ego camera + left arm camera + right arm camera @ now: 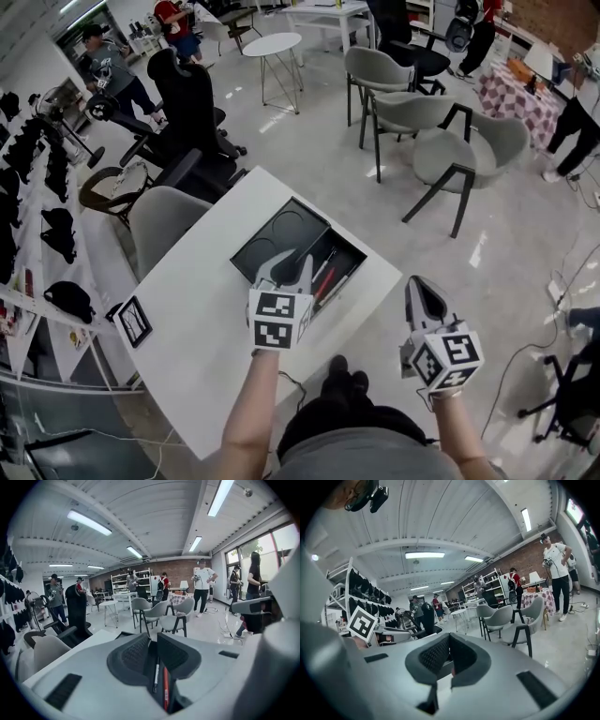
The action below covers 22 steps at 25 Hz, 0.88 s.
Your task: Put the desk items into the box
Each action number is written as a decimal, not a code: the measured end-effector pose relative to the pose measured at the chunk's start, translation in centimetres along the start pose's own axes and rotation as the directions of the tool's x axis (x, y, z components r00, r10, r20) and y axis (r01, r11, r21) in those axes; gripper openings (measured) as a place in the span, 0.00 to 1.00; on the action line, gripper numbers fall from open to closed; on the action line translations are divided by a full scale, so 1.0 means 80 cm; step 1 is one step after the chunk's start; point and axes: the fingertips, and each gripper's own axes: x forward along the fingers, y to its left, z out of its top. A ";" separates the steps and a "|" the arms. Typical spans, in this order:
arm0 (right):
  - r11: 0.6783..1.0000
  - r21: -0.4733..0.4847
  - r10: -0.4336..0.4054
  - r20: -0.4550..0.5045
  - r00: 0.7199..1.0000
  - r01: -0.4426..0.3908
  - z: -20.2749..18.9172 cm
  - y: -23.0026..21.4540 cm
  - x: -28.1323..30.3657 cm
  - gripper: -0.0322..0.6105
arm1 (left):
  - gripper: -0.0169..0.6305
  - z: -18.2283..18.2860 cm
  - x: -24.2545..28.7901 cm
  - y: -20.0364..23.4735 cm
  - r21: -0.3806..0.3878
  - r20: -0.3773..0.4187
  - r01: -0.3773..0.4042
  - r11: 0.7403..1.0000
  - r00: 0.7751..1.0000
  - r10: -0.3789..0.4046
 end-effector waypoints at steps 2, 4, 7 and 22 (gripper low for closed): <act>1.000 -0.004 0.001 0.006 1.000 -0.001 0.002 0.000 -0.003 0.05 | 0.12 0.004 -0.008 0.002 -0.008 0.021 -0.006 1.000 1.000 0.006; 1.000 -0.008 0.002 0.010 1.000 -0.002 0.003 0.003 -0.005 0.05 | 0.12 0.007 -0.017 0.005 -0.027 0.042 -0.012 1.000 0.999 0.013; 1.000 -0.015 0.002 0.009 1.000 -0.002 0.003 0.007 -0.008 0.05 | 0.11 0.006 -0.030 0.010 -0.059 0.074 -0.019 0.998 0.997 0.023; 0.999 -0.040 0.016 0.037 0.999 -0.015 0.008 0.019 -0.032 0.05 | 0.06 0.007 -0.096 0.007 -0.125 0.210 -0.058 0.990 0.974 0.083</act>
